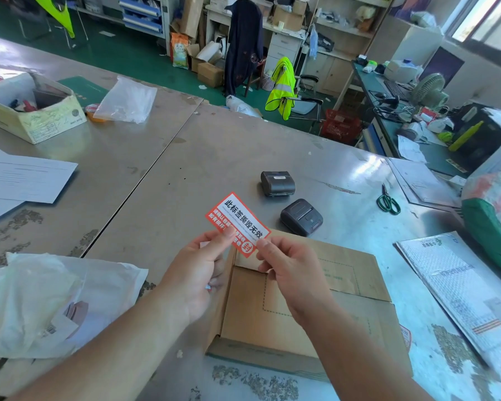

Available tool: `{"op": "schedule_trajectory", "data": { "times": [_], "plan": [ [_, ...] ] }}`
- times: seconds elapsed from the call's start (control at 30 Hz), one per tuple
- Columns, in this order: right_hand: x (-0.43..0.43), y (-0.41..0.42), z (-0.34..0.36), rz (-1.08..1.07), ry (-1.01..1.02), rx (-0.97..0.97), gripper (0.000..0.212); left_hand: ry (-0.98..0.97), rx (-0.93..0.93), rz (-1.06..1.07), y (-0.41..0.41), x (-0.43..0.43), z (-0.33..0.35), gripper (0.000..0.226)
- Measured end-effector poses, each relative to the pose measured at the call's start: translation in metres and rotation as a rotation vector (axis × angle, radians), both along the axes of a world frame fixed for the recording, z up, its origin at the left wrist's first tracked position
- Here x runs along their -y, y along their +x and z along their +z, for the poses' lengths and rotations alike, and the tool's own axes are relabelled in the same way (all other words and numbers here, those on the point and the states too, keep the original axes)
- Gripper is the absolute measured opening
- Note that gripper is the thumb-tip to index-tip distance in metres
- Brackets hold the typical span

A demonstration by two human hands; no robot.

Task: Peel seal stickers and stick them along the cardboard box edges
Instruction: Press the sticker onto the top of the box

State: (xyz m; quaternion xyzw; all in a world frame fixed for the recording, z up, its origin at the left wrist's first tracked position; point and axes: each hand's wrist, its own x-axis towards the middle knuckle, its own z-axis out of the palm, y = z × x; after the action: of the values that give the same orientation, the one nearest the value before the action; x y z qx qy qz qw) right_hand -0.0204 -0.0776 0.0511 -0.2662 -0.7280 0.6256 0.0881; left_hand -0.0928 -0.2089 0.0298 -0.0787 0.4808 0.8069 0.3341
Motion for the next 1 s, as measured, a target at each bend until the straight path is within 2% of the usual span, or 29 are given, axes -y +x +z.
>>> {"op": "schedule_trajectory", "data": {
  "times": [0.07, 0.17, 0.2, 0.3, 0.33, 0.43, 0.5, 0.73, 1.0],
  "plan": [
    [-0.003, 0.0, 0.002, -0.013, 0.012, -0.029, 0.022, -0.096, -0.153, -0.039, 0.001, 0.003, 0.002, 0.041],
    [-0.006, -0.001, 0.007, -0.043, 0.025, -0.038, 0.02, -0.296, -0.474, -0.084, 0.005, 0.006, 0.005, 0.045],
    [-0.008, -0.002, 0.008, -0.06, 0.026, -0.04, 0.02, -0.323, -0.524, -0.112, 0.006, 0.006, 0.004, 0.051],
    [-0.015, -0.002, 0.01, -0.137, -0.001, -0.042, 0.021, -0.309, -0.423, -0.117, 0.005, 0.005, -0.001, 0.067],
    [-0.019, -0.002, 0.01, -0.151, -0.011, -0.038, 0.021, -0.298, -0.369, -0.095, 0.002, 0.006, -0.004, 0.064],
    [-0.031, 0.002, 0.012, -0.156, -0.078, -0.012, 0.022, -0.185, -0.203, -0.033, -0.014, 0.012, -0.01, 0.036],
    [-0.037, 0.006, 0.012, -0.109, -0.109, 0.031, 0.022, -0.117, -0.16, -0.035, -0.021, 0.018, -0.012, 0.031],
    [-0.042, 0.014, 0.013, 0.041, -0.047, 0.149, 0.023, -0.047, -0.22, -0.102, -0.022, 0.019, -0.007, 0.03],
    [-0.045, 0.02, 0.01, 0.113, -0.029, 0.198, 0.026, -0.233, -0.298, -0.062, -0.019, 0.013, -0.016, 0.027]
  ]
}}
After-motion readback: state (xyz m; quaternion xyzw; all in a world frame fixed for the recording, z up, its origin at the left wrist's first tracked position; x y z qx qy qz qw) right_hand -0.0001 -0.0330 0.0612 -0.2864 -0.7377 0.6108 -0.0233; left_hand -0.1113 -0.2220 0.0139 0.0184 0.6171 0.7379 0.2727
